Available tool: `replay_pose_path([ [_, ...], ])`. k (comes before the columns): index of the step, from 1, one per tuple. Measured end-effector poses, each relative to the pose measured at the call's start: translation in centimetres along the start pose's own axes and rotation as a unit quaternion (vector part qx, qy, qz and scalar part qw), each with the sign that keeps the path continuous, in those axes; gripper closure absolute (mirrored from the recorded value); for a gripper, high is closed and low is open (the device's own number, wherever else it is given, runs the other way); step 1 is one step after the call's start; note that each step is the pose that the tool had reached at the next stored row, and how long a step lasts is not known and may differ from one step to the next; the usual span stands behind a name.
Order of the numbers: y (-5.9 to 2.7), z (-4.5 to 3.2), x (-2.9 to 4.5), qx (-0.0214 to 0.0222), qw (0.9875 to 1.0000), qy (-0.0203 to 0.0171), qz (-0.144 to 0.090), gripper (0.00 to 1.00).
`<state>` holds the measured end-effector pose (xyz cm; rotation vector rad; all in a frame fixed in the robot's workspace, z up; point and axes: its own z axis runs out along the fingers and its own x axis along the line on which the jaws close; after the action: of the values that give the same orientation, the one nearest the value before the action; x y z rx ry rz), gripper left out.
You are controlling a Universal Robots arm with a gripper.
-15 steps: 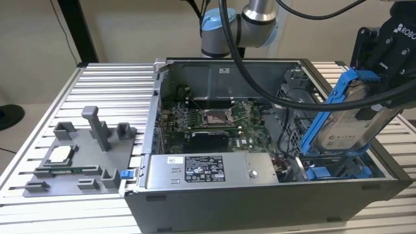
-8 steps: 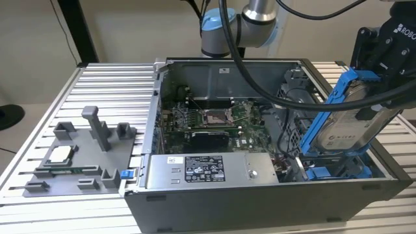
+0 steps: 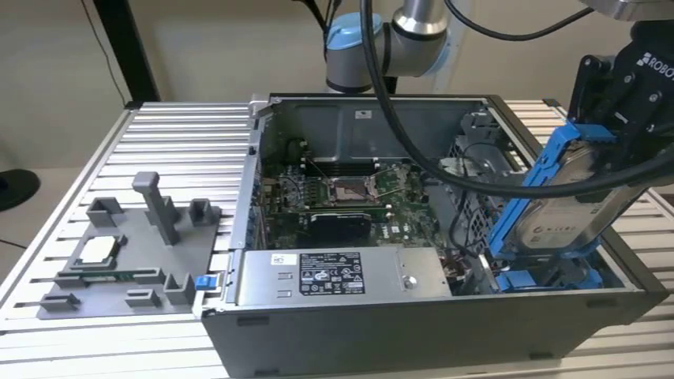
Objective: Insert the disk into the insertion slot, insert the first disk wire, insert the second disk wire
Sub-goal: 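Insert the disk into the insertion slot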
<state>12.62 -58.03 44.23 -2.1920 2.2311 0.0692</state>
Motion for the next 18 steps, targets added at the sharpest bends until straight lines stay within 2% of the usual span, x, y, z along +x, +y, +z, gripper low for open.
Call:
replay_pose_path([
  [10,-0.46,1.56,0.24,0.0000,1.0000,-0.0001,0.000,1.00],
  [18,-0.76,2.23,0.26,0.0000,1.0000,-0.0003,0.000,1.00],
])
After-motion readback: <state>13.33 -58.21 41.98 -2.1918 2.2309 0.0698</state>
